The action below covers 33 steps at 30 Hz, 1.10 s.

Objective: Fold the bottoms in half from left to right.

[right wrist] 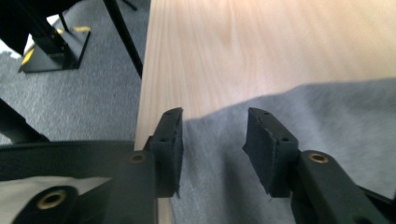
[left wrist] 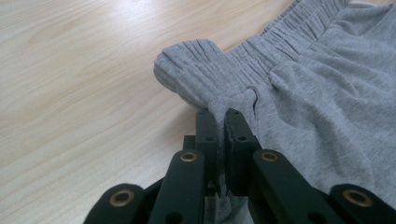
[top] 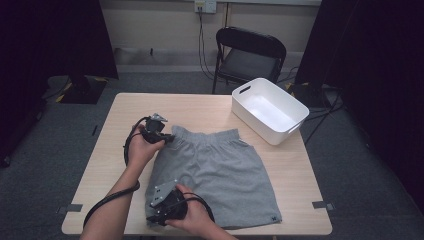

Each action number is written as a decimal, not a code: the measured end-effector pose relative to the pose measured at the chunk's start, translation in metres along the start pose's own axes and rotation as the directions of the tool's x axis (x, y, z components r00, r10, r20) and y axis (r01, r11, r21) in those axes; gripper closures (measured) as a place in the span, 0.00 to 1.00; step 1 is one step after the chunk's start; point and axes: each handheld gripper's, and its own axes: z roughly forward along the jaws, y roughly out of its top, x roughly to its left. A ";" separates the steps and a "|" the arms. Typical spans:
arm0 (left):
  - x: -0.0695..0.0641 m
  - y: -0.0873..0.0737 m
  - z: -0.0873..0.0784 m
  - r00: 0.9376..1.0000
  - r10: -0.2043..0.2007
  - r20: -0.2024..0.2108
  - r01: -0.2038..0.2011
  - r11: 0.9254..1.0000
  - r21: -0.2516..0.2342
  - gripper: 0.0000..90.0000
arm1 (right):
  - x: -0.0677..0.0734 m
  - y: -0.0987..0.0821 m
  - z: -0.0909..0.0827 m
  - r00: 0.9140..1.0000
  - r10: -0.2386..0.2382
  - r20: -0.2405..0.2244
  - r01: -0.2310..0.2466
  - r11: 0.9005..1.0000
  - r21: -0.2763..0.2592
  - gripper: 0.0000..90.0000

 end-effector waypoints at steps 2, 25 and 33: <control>0.000 -0.001 0.000 1.000 -0.004 0.000 0.004 1.000 -0.001 0.96 | 0.001 -0.002 0.004 1.000 0.000 -0.002 0.000 1.000 0.027 0.58; -0.004 0.004 -0.002 1.000 0.004 0.001 -0.004 1.000 0.005 0.96 | -0.004 -0.009 -0.004 0.994 0.107 -0.006 -0.107 0.994 -0.035 1.00; -0.004 0.009 -0.003 1.000 -0.005 -0.001 0.005 1.000 0.003 0.96 | -0.012 -0.001 -0.040 0.990 0.138 -0.006 -0.137 0.983 -0.123 1.00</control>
